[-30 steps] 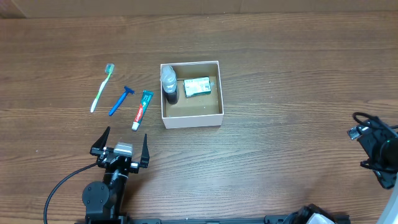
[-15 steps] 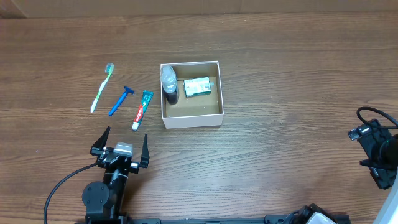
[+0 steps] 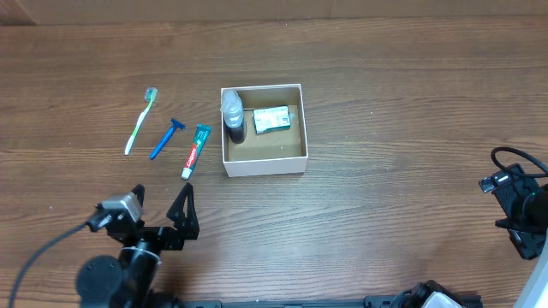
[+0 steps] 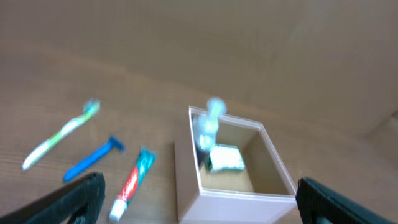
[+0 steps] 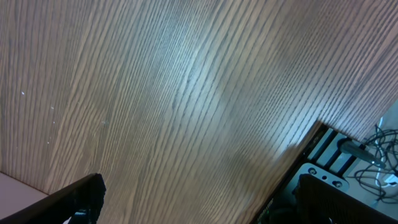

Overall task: Pack container
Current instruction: 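Move the left gripper over the Colgate toothpaste tube and grasp it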

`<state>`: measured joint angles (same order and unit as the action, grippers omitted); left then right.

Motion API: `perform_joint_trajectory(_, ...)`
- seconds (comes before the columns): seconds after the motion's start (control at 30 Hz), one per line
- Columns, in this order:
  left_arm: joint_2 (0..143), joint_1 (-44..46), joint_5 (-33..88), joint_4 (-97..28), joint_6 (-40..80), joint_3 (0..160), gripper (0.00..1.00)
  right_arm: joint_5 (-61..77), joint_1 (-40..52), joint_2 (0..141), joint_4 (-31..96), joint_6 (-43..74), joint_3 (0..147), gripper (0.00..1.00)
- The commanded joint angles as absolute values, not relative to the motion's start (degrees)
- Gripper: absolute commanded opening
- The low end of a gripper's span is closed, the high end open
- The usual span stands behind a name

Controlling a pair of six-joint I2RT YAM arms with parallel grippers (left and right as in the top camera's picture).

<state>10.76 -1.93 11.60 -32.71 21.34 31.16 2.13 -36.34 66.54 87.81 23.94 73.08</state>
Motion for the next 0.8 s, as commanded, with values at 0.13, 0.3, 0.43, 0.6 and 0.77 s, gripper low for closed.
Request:
perform_joint_trajectory(0.13, 38.98, -2.24, 21.91, -63.46, 13.58, 70.08, 1.00, 2.04, -36.56, 66.41, 87.46, 23.99, 73.08, 1.00)
perform_joint_trajectory(0.3, 50.92, -2.24, 12.82, -79.64, 1.91, 95.85, 1.00, 2.04, -36.56, 66.41, 87.46, 23.99, 73.08, 1.00)
perform_joint_trajectory(0.43, 52.66, -2.24, 12.14, -79.75, -1.83, 100.07, 1.00, 2.04, -36.56, 66.41, 87.46, 23.99, 73.08, 1.00)
perform_joint_trajectory(0.6, 60.23, -2.24, 5.08, -85.45, -2.74, 99.20, 1.00, 2.04, -36.56, 66.41, 87.46, 23.99, 73.08, 1.00)
perform_joint_trajectory(0.77, 72.53, -2.22, 5.56, -86.32, -3.51, 99.09, 1.00, 2.04, -36.56, 66.41, 87.46, 23.99, 73.08, 1.00)
